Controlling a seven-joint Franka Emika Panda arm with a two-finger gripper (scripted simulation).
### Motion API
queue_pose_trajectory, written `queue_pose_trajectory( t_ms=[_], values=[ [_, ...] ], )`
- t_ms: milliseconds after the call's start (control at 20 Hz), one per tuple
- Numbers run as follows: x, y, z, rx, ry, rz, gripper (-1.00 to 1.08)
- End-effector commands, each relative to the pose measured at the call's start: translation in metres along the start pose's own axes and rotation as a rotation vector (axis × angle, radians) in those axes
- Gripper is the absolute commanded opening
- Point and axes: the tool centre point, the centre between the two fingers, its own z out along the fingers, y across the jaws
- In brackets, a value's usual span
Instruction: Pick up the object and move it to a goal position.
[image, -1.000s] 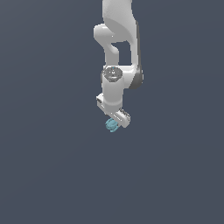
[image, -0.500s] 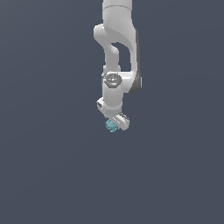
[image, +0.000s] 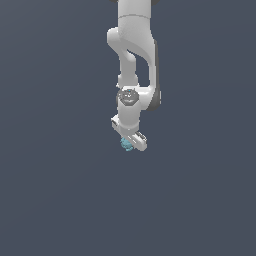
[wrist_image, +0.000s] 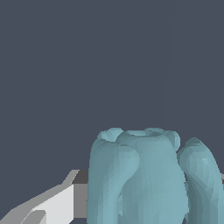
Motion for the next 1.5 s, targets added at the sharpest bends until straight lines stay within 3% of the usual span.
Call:
queue_pose_trajectory(
  t_ms=[0,750,1100,1450],
  values=[
    [0.000,0.001,0.001,-0.001,0.000,0.001,-1.00],
    [0.001,0.000,-0.018,0.000,0.000,0.000,-1.00],
    [0.003,0.001,-0.064,0.000,0.000,0.001,-1.00],
    [0.006,0.001,-0.135,-0.001,0.000,0.002,-1.00]
  ],
)
